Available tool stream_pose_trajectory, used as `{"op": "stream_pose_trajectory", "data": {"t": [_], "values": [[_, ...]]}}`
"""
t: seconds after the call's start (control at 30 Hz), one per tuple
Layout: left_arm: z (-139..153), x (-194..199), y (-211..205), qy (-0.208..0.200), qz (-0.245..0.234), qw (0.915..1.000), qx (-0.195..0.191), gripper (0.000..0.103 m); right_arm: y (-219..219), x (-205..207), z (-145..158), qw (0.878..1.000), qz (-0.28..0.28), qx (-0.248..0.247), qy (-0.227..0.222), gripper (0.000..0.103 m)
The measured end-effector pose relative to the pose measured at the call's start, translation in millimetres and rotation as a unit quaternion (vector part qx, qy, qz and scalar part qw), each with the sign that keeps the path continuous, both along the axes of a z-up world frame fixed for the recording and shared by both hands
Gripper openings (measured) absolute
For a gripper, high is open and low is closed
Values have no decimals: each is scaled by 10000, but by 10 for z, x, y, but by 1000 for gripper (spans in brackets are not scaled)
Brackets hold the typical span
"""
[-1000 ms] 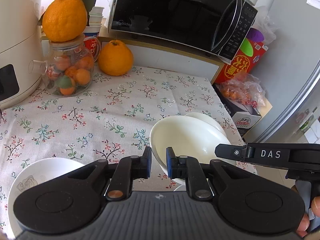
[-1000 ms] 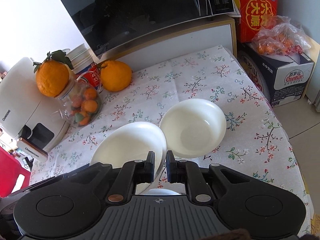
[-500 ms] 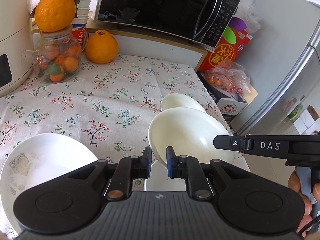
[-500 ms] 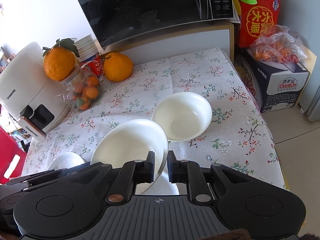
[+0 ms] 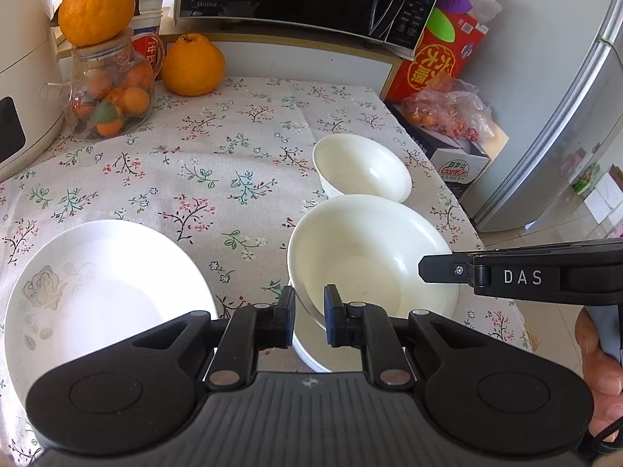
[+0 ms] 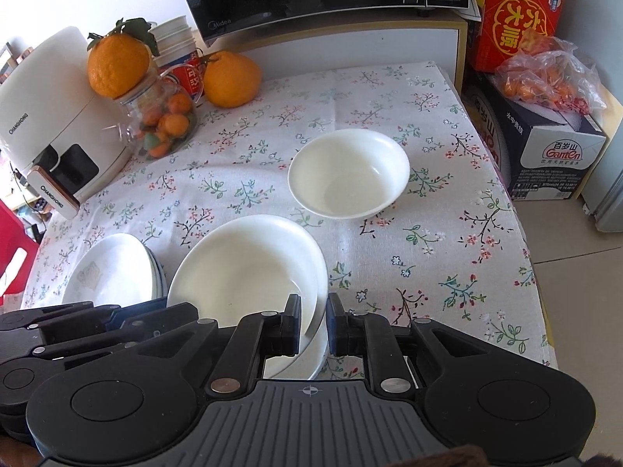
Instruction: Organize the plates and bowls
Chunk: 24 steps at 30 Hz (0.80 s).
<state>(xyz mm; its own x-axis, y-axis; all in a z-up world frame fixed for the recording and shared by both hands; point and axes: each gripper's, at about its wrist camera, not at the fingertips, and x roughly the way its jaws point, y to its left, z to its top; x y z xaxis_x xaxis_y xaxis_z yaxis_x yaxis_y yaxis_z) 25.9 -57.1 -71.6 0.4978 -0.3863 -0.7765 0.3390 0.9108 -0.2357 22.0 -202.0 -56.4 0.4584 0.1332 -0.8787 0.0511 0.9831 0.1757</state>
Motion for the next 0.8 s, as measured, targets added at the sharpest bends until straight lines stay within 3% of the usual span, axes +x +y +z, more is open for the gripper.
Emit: {"op": "stream_pose_trajectory", "data": {"t": [0.67, 0.8], "values": [[-68, 17, 2, 257, -69, 9994, 218, 14, 46, 30, -130, 9996, 106, -39, 259, 16], [-65, 27, -4, 290, -83, 9993, 209, 14, 56, 31, -119, 9996, 110, 6, 246, 20]]}}
